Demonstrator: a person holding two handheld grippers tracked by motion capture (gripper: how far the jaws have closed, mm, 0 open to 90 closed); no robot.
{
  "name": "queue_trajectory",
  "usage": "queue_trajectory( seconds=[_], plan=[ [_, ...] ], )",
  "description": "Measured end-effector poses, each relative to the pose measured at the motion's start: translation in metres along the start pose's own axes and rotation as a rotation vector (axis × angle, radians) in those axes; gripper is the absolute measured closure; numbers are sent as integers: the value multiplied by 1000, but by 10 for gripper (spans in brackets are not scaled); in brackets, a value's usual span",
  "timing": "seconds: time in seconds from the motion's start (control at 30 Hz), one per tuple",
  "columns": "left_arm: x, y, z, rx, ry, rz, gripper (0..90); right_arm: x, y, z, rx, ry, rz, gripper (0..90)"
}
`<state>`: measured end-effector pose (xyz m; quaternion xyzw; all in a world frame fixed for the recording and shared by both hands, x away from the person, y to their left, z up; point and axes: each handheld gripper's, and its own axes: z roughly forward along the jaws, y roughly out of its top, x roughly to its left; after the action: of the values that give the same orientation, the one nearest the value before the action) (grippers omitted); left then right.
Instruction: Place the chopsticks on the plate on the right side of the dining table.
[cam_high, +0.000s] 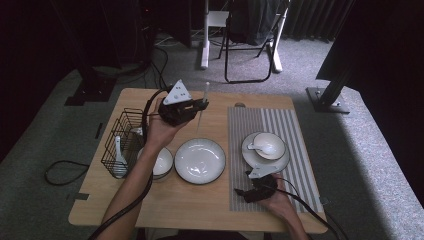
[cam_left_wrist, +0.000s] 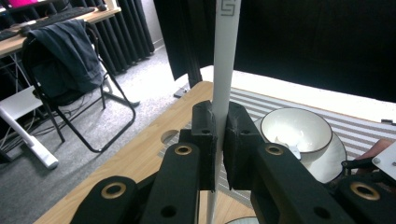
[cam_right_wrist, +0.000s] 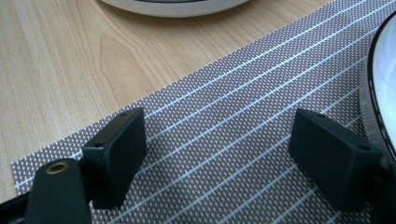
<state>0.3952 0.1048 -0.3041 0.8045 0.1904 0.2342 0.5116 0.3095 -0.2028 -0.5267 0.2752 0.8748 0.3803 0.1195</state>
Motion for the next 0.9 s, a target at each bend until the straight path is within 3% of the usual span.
queue_trajectory(
  seconds=[0.53, 0.9],
  plan=[
    [-9, -1, 10, -1, -30, 0, 846, 0, 0, -1, 3, -4, 2, 194],
    [-15, -1, 18, 4, -55, 5, 847, 0, 4, -6, -6, -15, 7, 257]
  ],
)
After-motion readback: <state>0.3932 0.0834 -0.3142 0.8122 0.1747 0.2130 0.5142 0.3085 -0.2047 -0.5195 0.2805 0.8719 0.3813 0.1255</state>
